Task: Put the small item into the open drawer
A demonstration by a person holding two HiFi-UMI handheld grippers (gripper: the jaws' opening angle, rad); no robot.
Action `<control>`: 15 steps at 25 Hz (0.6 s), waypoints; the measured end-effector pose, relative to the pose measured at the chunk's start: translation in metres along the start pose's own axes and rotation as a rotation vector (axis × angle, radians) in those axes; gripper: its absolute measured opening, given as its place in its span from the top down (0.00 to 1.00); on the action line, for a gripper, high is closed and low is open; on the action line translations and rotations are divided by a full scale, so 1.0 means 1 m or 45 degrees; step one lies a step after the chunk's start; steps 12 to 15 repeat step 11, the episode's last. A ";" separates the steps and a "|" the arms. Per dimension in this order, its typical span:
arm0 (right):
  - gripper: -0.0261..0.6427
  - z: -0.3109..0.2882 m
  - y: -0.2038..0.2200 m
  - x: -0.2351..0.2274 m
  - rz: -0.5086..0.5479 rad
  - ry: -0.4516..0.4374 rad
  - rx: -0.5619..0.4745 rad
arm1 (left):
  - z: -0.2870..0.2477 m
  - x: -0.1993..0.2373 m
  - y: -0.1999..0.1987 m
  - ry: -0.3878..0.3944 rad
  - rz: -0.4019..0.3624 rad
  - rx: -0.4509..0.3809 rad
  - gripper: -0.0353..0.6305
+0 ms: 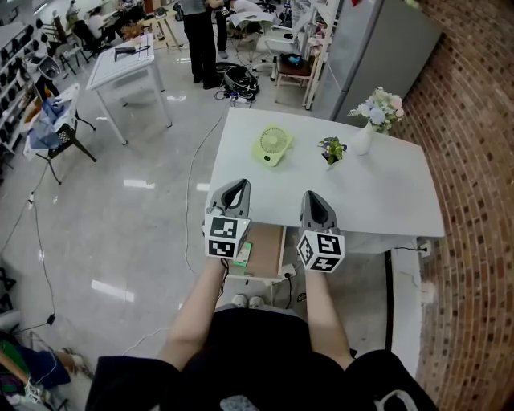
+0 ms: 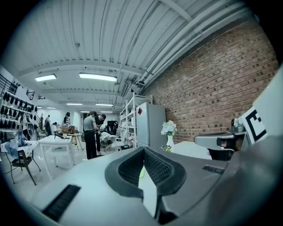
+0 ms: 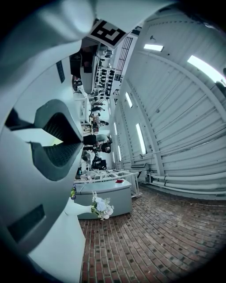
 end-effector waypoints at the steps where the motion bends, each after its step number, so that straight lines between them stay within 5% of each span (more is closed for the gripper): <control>1: 0.96 0.000 0.001 0.000 0.000 0.000 0.002 | 0.000 -0.001 0.001 0.001 0.000 0.002 0.91; 15: 0.96 0.002 0.006 0.000 0.000 0.004 0.013 | 0.001 -0.001 0.008 -0.001 0.006 0.012 0.91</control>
Point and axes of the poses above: the fingertips, and each gripper's own axes: z backward along the fingers, x to its left, y out of its underside, the point moved 5 cm from there along z, backward along the fingers, and after that the axes turned 8 degrees about x, right-handed, at the moved point
